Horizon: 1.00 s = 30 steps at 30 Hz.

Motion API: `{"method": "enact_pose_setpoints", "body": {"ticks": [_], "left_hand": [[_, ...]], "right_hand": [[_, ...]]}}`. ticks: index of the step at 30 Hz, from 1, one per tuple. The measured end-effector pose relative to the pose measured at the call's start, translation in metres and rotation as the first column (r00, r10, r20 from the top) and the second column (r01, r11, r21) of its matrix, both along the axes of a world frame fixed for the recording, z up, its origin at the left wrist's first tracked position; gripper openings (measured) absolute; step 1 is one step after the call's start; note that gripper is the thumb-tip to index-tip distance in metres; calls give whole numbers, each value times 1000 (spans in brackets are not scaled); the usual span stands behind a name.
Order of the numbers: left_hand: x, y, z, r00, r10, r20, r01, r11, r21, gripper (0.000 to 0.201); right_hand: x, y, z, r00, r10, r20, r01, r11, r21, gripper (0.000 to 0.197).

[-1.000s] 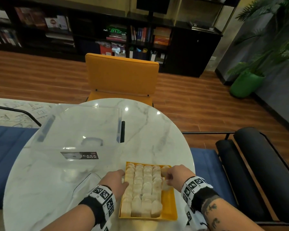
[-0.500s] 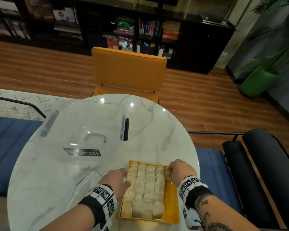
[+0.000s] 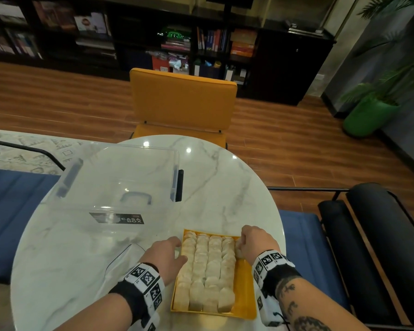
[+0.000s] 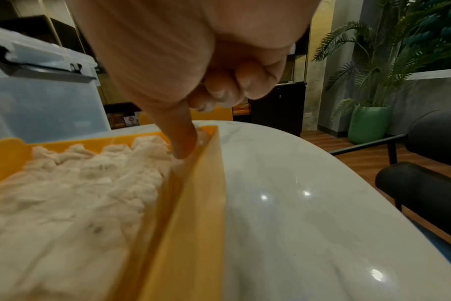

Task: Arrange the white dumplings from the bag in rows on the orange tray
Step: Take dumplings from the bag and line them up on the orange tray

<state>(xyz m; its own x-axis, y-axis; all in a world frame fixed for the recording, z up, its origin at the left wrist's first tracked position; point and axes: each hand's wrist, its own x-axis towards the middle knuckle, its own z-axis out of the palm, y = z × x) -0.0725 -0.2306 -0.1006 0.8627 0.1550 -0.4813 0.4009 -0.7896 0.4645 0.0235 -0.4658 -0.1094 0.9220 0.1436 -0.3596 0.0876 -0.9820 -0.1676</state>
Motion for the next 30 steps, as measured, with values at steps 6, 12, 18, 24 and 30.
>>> {"method": "enact_pose_setpoints", "body": {"ticks": [6,12,18,24,30], "left_hand": [[0,-4,11,950,301,-84,-294,773,-562,25],[-6,-13,38,865,298,-404,-461,152,-874,25],[-15,-19,51,881,194,-431,-443,25,-896,38],[-21,-13,47,904,173,-392,-413,108,-905,42],[-28,-9,43,888,237,-393,-431,134,-893,33]], "right_hand": [[-34,6,21,999,-12,41,-1,953,302,8],[-83,41,42,995,-64,72,1,753,658,21],[-100,54,49,994,-106,32,58,748,662,25],[-102,55,45,975,-210,-76,195,630,751,9],[-107,59,40,978,-199,-62,172,606,777,11]]}}
